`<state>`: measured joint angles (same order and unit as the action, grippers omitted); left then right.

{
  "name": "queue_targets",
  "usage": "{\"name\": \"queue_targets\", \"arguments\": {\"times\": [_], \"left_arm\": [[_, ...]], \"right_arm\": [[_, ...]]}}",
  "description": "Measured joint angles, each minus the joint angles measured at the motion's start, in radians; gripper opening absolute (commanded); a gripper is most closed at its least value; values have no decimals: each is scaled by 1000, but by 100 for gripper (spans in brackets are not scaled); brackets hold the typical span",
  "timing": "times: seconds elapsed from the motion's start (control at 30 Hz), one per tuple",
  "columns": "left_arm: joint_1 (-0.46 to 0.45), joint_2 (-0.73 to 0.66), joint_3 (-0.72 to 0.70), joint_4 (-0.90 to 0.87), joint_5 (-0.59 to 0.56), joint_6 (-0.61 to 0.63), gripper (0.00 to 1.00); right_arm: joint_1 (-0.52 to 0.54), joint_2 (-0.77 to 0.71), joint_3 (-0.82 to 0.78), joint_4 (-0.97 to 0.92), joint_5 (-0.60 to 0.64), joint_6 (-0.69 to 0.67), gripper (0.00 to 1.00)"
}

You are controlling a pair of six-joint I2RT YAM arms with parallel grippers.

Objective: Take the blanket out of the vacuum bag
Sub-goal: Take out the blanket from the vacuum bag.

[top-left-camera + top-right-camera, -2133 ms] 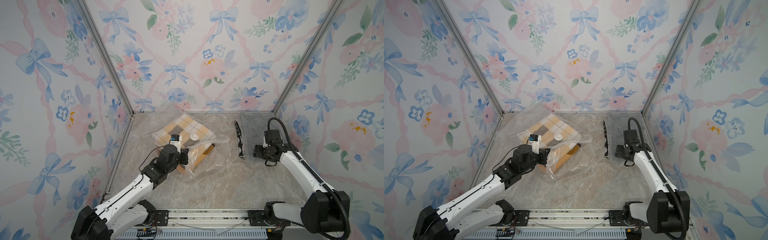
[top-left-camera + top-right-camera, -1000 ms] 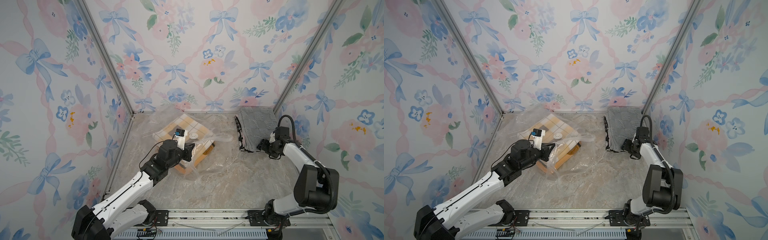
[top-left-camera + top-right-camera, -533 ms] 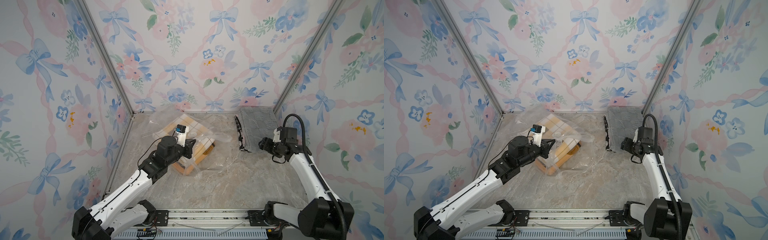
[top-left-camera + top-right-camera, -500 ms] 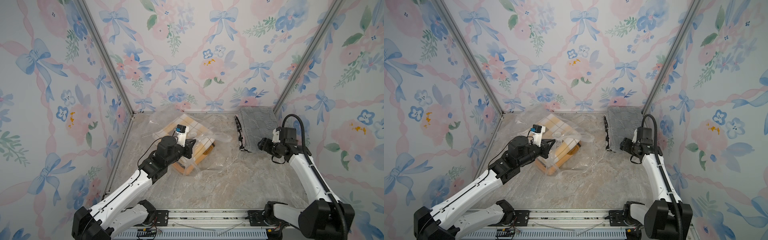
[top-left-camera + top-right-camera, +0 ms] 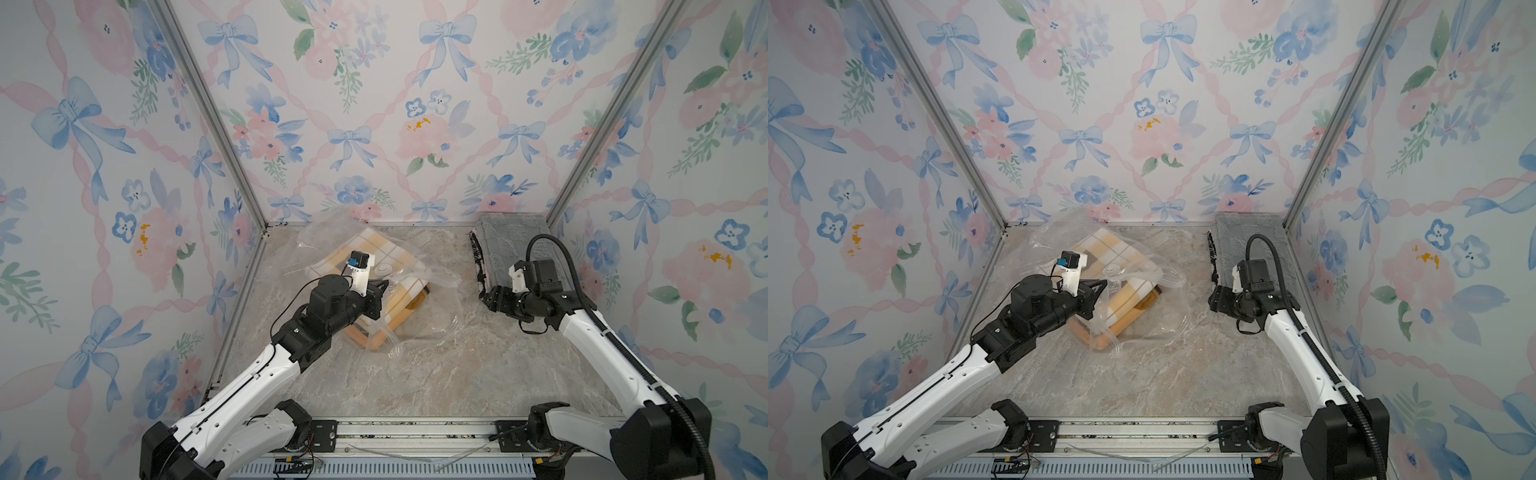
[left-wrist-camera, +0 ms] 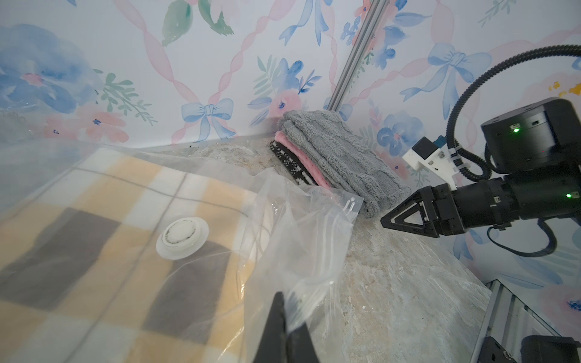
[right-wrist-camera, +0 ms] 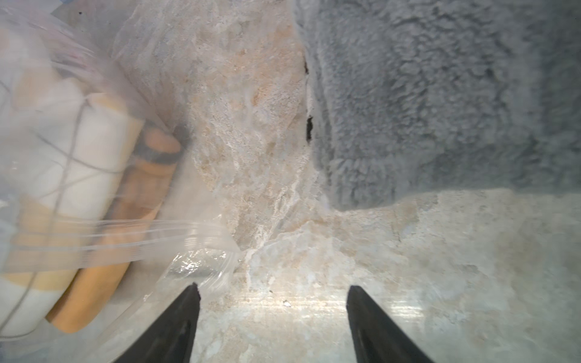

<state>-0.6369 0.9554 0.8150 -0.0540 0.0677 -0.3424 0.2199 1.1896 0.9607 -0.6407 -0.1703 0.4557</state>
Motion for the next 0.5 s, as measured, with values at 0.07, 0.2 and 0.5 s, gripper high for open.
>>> {"name": "queue_targets", "arguments": {"times": [0.07, 0.2, 0.5], "left_arm": [[0, -8, -13, 0, 0, 0, 0], [0, -8, -26, 3, 1, 0, 0], [-5, -8, -26, 18, 1, -1, 0]], "right_arm": [[61, -4, -5, 43, -17, 45, 75], [176, -24, -64, 179, -56, 166, 77], [396, 89, -142, 478, -76, 381, 81]]}}
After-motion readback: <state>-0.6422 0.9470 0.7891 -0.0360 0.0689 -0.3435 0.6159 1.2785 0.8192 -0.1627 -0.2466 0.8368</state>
